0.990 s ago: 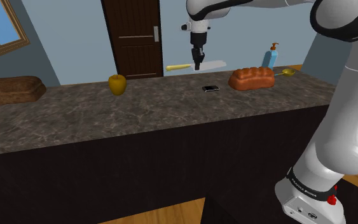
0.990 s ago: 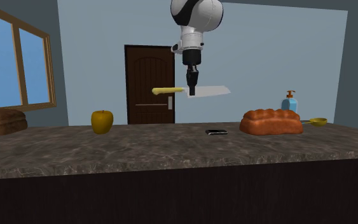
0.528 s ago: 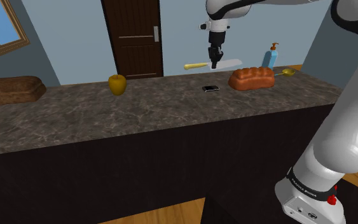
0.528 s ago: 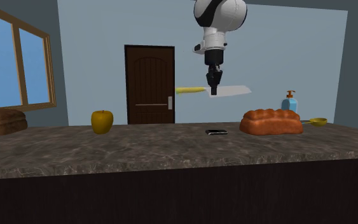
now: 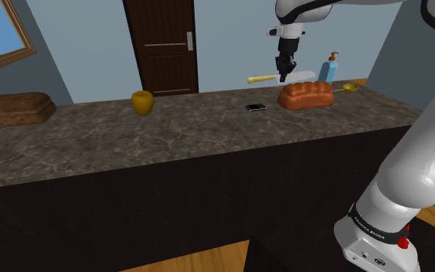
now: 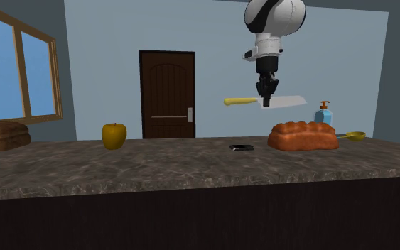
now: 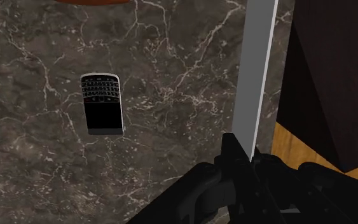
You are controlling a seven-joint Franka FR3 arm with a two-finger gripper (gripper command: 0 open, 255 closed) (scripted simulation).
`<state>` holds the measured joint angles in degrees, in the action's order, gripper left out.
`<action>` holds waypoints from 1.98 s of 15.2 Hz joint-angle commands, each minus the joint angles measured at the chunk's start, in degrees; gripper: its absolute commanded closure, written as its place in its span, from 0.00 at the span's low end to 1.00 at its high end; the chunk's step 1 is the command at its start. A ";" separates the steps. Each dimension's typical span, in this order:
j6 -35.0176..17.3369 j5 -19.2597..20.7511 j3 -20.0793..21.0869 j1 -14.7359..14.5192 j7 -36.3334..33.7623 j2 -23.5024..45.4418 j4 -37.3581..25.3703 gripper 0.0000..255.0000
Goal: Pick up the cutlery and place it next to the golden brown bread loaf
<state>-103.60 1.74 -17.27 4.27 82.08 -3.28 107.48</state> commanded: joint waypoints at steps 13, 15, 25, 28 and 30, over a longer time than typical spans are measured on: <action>0.05 0.06 -10.39 9.09 19.56 1.47 -1.86 1.00; 0.19 -0.47 -11.94 10.46 22.62 2.67 -3.11 1.00; 2.32 -6.47 -18.57 19.22 38.86 12.96 -13.87 1.00; 3.73 -9.29 -19.82 22.93 43.74 17.41 -18.80 1.00; 4.96 -11.32 -20.30 25.85 46.84 20.67 -22.63 1.00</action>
<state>-99.37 -8.63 -37.19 28.56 127.04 15.96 86.72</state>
